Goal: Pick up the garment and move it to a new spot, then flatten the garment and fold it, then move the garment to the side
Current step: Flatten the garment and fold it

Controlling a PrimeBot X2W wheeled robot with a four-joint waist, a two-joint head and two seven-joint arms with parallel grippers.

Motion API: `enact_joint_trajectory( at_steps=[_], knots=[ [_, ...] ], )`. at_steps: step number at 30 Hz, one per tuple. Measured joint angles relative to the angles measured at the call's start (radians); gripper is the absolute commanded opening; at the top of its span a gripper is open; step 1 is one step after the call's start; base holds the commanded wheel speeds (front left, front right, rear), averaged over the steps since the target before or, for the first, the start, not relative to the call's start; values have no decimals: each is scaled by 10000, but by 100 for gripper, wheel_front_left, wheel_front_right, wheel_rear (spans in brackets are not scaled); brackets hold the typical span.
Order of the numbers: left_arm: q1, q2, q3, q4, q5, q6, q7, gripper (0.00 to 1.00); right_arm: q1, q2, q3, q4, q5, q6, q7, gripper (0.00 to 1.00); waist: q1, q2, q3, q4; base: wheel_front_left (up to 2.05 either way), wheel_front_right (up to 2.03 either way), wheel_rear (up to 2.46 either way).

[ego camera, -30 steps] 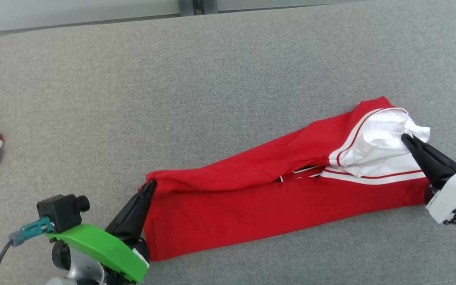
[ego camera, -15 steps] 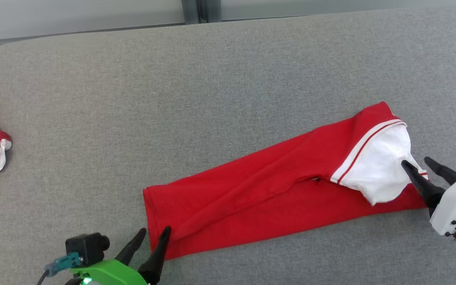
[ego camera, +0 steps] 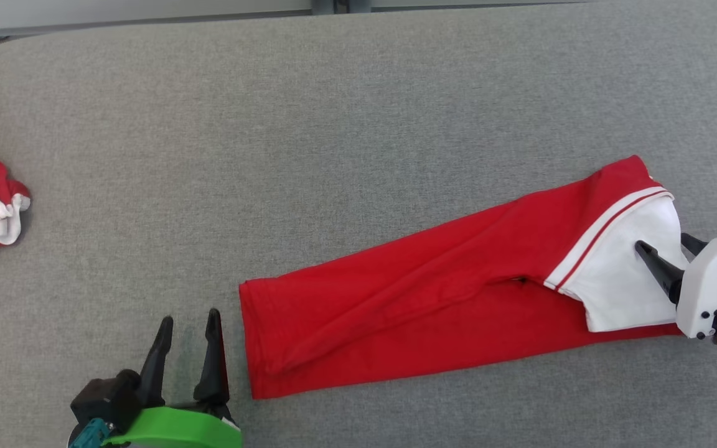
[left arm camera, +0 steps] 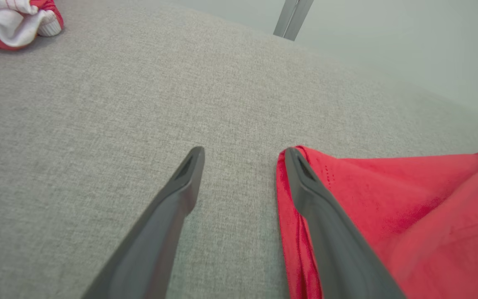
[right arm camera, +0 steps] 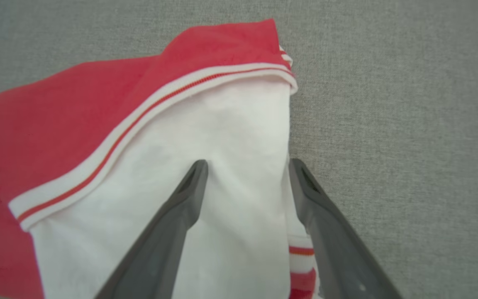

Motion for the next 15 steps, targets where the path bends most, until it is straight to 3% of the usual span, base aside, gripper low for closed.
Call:
enact_joint_trajectory(
  at_steps=[6, 10, 15],
  knots=[
    [-206, -1335, 1302, -502, 1448, -1195, -33, 100, -510, -259, 462, 1118, -506, 0, 449, 100, 0, 0, 324, 423, 0, 0, 0],
    [-189, -1710, 1914, -468, 2104, -1896, -40, 100, -758, -531, 583, 1538, -368, 10, 479, 100, 0, 0, 437, 708, 0, 0, 0],
    [-155, -1864, 2284, -215, 2362, -2349, -40, 100, -906, -940, 1239, 1967, 146, -8, 433, 100, 0, 0, 429, 958, 0, 0, 0]
  ],
)
